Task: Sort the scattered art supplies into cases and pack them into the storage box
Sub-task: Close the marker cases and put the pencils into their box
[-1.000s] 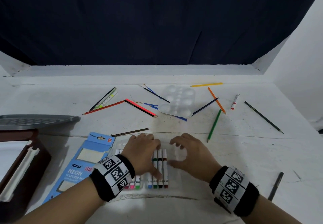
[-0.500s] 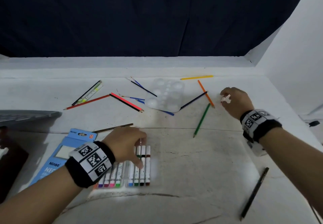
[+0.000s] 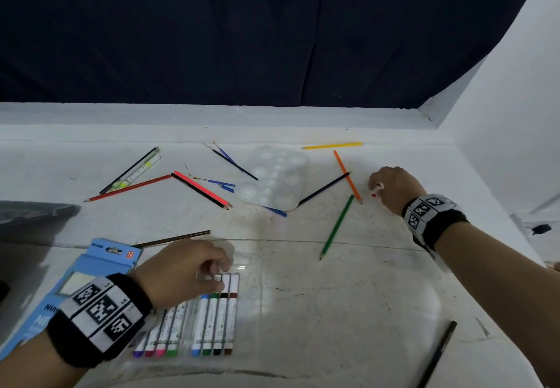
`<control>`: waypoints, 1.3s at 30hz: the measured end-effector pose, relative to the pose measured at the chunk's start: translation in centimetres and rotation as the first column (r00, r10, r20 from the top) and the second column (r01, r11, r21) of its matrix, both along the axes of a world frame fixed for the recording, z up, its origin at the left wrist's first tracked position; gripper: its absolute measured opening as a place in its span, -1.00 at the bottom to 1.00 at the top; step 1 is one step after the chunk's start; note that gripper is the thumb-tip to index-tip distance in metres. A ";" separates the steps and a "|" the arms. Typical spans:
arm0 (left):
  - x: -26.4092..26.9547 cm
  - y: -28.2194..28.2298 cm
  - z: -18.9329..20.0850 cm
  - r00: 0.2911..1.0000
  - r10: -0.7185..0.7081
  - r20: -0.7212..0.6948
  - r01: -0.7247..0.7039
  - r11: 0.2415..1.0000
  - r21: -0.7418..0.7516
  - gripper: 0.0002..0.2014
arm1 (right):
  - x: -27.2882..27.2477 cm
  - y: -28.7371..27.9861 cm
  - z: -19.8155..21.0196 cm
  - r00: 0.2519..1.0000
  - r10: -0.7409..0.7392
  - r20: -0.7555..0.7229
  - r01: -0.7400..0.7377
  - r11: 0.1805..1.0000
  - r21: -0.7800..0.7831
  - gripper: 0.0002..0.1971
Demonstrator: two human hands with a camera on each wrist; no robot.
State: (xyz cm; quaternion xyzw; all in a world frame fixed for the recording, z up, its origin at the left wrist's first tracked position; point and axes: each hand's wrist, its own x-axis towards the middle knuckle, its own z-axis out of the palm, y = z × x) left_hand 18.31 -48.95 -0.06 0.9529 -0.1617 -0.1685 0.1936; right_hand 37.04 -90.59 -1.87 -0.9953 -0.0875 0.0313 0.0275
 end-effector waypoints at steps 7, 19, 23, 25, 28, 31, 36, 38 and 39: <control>-0.5 -0.1 0.5 1.000 -0.021 -0.012 0.020 0.999 -0.028 -0.82 | -2.2 1.7 0.1 0.966 0.112 0.233 -0.115 0.993 -0.001 -0.77; -2.5 0.3 0.8 0.998 -0.065 -0.004 0.065 0.991 0.118 -0.56 | -13.9 14.0 4.8 0.925 0.185 0.331 -0.352 0.743 0.569 -0.94; -4.1 0.7 0.7 0.997 -0.075 0.003 0.074 0.991 0.114 -0.51 | -17.5 17.6 4.2 0.978 0.206 0.021 -0.147 0.618 0.773 -0.82; -4.6 0.7 0.7 0.996 -0.085 0.006 0.083 0.989 0.120 -0.50 | -18.6 18.5 3.7 0.961 0.244 -0.128 -0.047 0.602 0.797 -0.80; -5.2 0.7 0.6 0.996 -0.077 0.035 0.072 0.988 0.134 -0.46 | -19.7 19.5 2.6 0.908 0.309 -0.284 0.028 0.629 0.777 -0.78; -5.2 0.7 0.4 0.997 -0.060 0.058 0.052 0.990 0.130 -0.45 | -19.9 19.9 2.0 0.898 0.310 -0.313 0.025 0.674 0.738 -0.70; -5.0 0.9 0.2 0.997 -0.028 0.072 0.018 0.992 0.126 -0.43 | -19.5 20.3 1.4 0.892 0.362 -0.271 -0.203 0.856 0.475 -0.26; -4.7 0.8 0.3 0.997 -0.031 0.069 0.020 0.988 0.151 -0.40 | -19.4 20.3 1.2 0.886 0.397 -0.239 -0.295 0.882 0.368 -0.21; -4.6 0.6 0.5 0.997 -0.037 0.066 0.026 0.985 0.169 -0.39 | -19.3 20.3 1.3 0.878 0.411 -0.245 -0.314 0.882 0.352 -0.22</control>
